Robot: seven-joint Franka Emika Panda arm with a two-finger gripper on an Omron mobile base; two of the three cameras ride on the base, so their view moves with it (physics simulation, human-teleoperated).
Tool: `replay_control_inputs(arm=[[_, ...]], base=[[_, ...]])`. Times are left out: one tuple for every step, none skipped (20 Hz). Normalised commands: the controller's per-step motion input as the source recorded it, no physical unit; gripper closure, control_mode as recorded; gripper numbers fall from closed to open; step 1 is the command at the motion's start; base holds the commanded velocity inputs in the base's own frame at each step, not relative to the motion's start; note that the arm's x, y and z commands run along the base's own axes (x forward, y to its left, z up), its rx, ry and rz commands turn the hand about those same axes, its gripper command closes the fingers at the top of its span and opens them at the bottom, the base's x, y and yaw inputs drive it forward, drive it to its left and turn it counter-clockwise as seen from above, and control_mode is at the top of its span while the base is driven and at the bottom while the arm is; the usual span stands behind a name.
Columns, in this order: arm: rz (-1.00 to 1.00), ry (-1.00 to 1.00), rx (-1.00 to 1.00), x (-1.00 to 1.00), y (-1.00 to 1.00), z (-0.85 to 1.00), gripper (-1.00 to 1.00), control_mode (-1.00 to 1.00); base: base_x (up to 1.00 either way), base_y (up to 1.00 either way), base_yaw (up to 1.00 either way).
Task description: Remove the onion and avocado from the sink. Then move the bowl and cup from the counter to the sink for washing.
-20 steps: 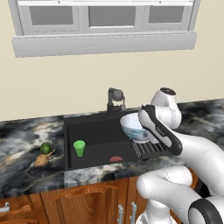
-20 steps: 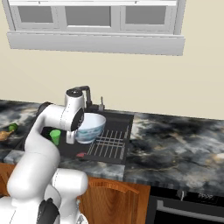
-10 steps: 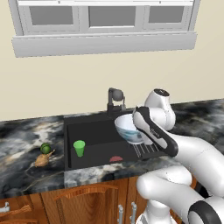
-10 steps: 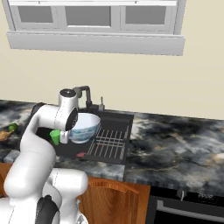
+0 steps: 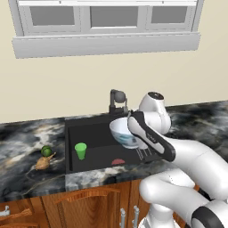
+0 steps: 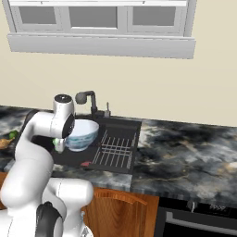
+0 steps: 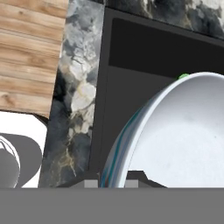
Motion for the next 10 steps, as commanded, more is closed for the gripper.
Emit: replay_control_inputs(arm=[[0.00, 0.00, 0.00, 0.00, 0.33, 0.00, 1.00, -1.00], [0.00, 0.00, 0.00, 0.00, 0.32, 0.00, 1.00, -1.00], [0.00, 0.00, 0.00, 0.00, 0.29, 0.00, 1.00, -1.00], [0.00, 0.00, 0.00, 0.00, 0.25, 0.00, 1.00, -1.00], [0.00, 0.00, 0.00, 0.00, 0.19, -0.02, 1.00, -1.00], [0.00, 0.00, 0.00, 0.00, 0.18, -0.03, 1.00, -1.00], [0.00, 0.00, 0.00, 0.00, 0.18, -0.04, 1.00, -1.00], [-0.01, 0.00, 0.00, 0.00, 0.17, -0.04, 1.00, -1.00], [-0.02, 0.00, 0.00, 0.00, 0.16, -0.05, 1.00, -1.00], [-0.04, 0.00, 0.00, 0.00, 0.15, -0.07, 1.00, -1.00]], base=[[0.00, 0.00, 0.00], [0.00, 0.00, 0.00], [0.00, 0.00, 0.00], [0.00, 0.00, 0.00], [0.00, 0.00, 0.00], [0.00, 0.00, 0.00], [0.00, 0.00, 0.00], [0.00, 0.00, 0.00], [0.00, 0.00, 0.00], [0.00, 0.00, 0.00]])
